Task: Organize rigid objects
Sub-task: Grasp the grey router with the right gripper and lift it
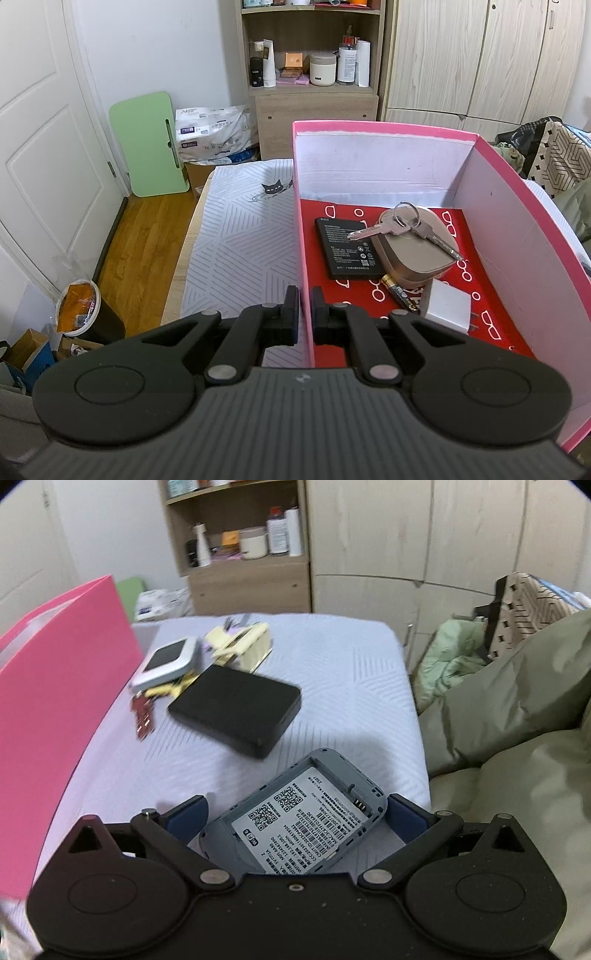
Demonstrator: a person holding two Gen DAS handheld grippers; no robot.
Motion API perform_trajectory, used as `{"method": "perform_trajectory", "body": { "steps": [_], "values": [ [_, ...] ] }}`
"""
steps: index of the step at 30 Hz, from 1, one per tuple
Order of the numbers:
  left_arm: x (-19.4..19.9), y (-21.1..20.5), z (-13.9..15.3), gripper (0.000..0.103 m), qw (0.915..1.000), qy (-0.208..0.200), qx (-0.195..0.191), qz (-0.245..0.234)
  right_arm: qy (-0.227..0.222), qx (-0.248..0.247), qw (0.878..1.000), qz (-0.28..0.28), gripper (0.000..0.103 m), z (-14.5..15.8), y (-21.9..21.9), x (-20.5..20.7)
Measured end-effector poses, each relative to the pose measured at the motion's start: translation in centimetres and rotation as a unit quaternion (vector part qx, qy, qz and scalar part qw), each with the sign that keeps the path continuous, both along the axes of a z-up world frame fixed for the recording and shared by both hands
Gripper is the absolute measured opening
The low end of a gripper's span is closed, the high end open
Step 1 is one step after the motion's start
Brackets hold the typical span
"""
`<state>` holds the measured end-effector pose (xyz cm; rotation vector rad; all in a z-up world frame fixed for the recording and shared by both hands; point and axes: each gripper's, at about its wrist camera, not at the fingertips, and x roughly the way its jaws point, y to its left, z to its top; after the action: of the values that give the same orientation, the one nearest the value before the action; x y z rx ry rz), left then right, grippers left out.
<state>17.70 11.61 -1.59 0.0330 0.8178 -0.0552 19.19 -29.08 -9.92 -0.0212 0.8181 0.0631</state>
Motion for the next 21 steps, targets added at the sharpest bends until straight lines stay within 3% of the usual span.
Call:
{"method": "perform_trajectory", "body": {
  "steps": [10, 14, 17, 19, 21],
  "values": [
    [0.1, 0.1, -0.1, 0.006, 1.0, -0.001, 0.0, 0.002, -0.012, 0.03, 0.997, 0.066, 0.096, 0.0, 0.2, -1.1],
    [0.1, 0.1, -0.1, 0.007, 1.0, -0.001, 0.003, 0.001, 0.001, 0.002, 1.0, 0.023, 0.096, 0.1, 1.3, -0.5],
    [0.2, 0.2, -0.2, 0.007, 1.0, 0.0, 0.002, 0.001, 0.038, 0.044, 0.997, -0.058, 0.096, 0.7, 1.3, -0.4],
    [0.1, 0.1, -0.1, 0.007, 1.0, 0.0, 0.004, 0.0, 0.047, 0.079, 0.994, -0.066, 0.096, 0.9, 1.6, -0.8],
    [0.1, 0.1, -0.1, 0.007, 1.0, 0.002, 0.002, -0.001, 0.043, 0.071, 0.995, -0.061, 0.096, 0.8, 2.3, -0.9]
  ]
}}
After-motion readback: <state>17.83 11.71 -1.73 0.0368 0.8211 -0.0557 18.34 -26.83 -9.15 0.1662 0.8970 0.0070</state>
